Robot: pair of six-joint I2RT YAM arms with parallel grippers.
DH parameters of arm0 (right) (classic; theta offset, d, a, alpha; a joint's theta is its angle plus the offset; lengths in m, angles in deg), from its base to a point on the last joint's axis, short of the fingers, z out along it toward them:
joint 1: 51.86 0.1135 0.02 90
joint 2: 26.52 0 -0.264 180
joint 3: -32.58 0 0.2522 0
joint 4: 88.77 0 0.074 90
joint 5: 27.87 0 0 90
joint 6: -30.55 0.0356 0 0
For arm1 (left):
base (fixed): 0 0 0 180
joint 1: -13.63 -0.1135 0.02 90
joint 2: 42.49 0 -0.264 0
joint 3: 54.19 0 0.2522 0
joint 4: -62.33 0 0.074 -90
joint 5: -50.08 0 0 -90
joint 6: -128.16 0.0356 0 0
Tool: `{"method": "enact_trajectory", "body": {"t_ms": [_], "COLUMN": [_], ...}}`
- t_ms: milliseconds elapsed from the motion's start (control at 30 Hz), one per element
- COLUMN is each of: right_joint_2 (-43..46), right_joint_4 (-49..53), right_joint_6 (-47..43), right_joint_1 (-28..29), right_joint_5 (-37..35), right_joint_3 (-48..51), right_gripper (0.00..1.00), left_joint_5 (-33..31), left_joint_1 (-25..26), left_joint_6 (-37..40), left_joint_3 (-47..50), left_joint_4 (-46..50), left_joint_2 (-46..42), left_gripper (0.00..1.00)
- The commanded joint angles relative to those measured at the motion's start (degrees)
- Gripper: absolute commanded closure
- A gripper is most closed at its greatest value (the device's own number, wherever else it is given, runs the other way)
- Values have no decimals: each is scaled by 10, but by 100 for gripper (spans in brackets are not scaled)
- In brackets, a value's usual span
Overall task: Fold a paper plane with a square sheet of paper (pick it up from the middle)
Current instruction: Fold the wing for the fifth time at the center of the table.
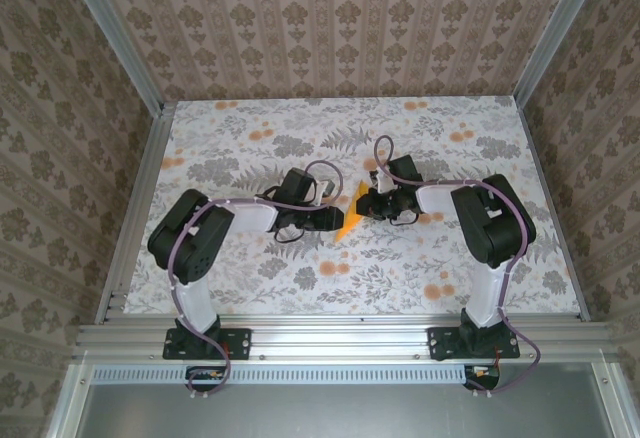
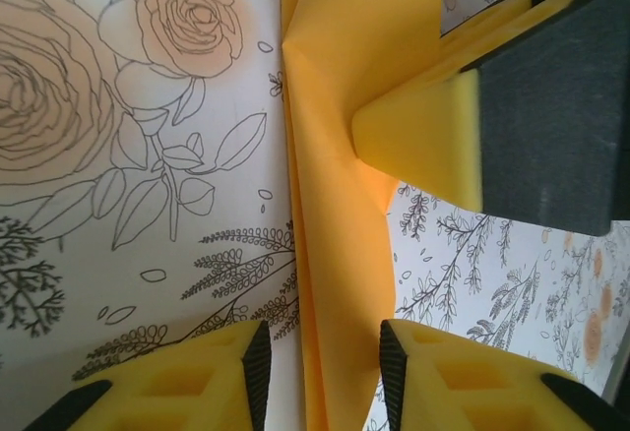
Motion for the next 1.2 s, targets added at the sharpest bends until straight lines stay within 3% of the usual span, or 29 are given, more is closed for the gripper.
{"method": "enact_trajectory", "body": {"t_ms": [0, 167, 433, 1167], "right_joint_2": [-18, -24, -26, -29], "right_joint_4": [-9, -15, 7, 38], "right_joint_6": [6, 16, 24, 17], "right_joint_1": [-5, -7, -10, -11], "right_joint_5": [3, 0, -44, -103], "right_joint_3": [-1, 3, 7, 10], "right_gripper": [83, 81, 79, 80], "left_joint_5": [33, 27, 22, -94], "left_joint_1": [-3, 0, 11, 47], "left_joint_6": [-30, -16, -11, 26], "left_joint_3": [-13, -19, -37, -100], "left_joint_4": [-23, -5, 19, 143], "left_joint_2": [15, 22, 29, 51], "left_gripper": [67, 76, 76, 78]}}
